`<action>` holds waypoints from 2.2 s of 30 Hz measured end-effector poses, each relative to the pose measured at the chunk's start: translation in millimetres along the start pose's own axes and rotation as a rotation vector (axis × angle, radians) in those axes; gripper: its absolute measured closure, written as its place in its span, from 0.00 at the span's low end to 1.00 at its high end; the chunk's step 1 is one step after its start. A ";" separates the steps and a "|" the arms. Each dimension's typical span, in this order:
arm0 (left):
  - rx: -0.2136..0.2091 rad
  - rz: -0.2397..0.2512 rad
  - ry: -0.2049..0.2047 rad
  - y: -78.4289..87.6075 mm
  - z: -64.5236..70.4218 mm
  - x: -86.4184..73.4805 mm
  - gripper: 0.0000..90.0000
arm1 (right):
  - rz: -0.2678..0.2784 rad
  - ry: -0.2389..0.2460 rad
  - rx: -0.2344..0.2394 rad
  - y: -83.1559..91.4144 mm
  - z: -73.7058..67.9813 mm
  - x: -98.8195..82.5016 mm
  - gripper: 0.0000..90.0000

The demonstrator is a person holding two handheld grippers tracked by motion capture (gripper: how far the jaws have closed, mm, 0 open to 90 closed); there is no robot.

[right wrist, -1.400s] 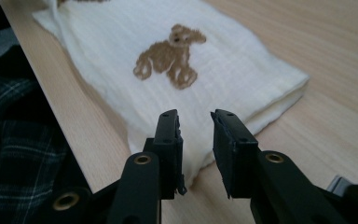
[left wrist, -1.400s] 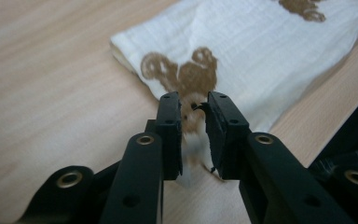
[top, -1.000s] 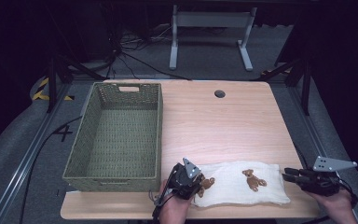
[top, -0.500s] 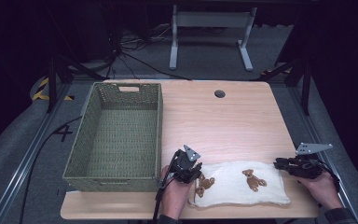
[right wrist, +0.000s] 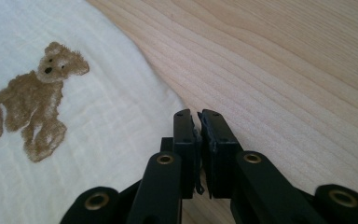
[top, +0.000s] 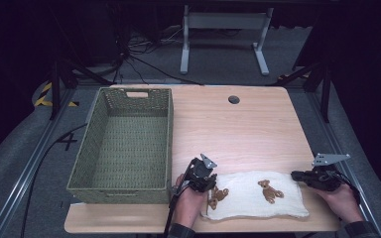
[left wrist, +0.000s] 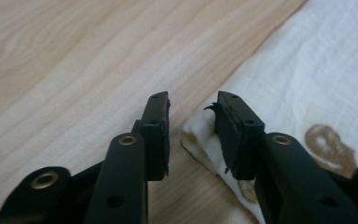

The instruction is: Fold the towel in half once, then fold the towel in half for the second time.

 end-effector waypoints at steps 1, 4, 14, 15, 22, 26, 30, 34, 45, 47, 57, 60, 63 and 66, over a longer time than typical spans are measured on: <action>-0.014 0.006 0.006 0.0 0.8 -0.7 0.78 | 0.000 0.000 0.000 0.0 0.0 -0.1 0.94; -0.051 0.001 0.004 1.1 -0.6 -2.1 0.92 | 0.000 -0.002 0.001 0.1 0.0 -0.2 0.95; -0.035 0.054 0.030 2.2 -13.2 4.2 0.97 | 0.037 -0.004 -0.020 2.6 4.7 9.3 0.96; -0.026 0.054 0.030 1.1 -15.2 6.2 0.96 | 0.039 -0.001 -0.026 1.9 5.9 11.1 0.96; 0.002 0.095 0.071 -8.5 -31.7 22.8 0.96 | 0.050 -0.005 -0.049 -7.0 19.3 25.3 0.96; 0.007 0.110 0.093 -12.9 -41.1 30.2 0.96 | 0.067 -0.005 -0.065 -11.6 27.3 34.7 0.96; 0.019 0.115 0.095 -16.9 -47.6 34.9 0.96 | 0.068 0.005 -0.077 -15.9 31.5 39.3 0.96; 0.026 0.126 0.096 -18.6 -51.8 41.3 0.96 | 0.084 0.009 -0.087 -14.7 35.1 42.5 0.96; 0.042 0.160 0.098 -7.7 -44.3 38.2 0.96 | 0.107 0.020 -0.090 -7.4 33.0 44.1 0.96; 0.046 0.165 0.092 -4.6 -41.7 37.6 0.96 | 0.110 0.024 -0.090 -5.0 31.3 42.7 0.96; 0.074 0.157 0.094 6.9 -31.0 31.0 0.96 | 0.122 0.046 -0.083 3.9 21.9 39.2 0.96; 0.081 0.159 0.086 10.6 -27.3 29.0 0.96 | 0.125 0.053 -0.079 7.1 17.8 36.8 0.96; 0.088 0.157 0.081 15.5 -23.0 27.2 0.96 | 0.133 0.057 -0.069 14.3 11.2 32.1 0.96; 0.099 0.158 0.076 19.0 -18.7 22.6 0.96 | 0.130 0.069 -0.072 17.5 6.0 29.6 0.96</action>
Point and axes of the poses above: each handheld gripper's, and its own axes: y roughly backward along the jaws, x roughly out of its top, z roughly to its right, the point moved 4 cm from there along -y, roughly forward along the jaws, and after that the axes turned 1 degree about x, right-handed, at the moved point
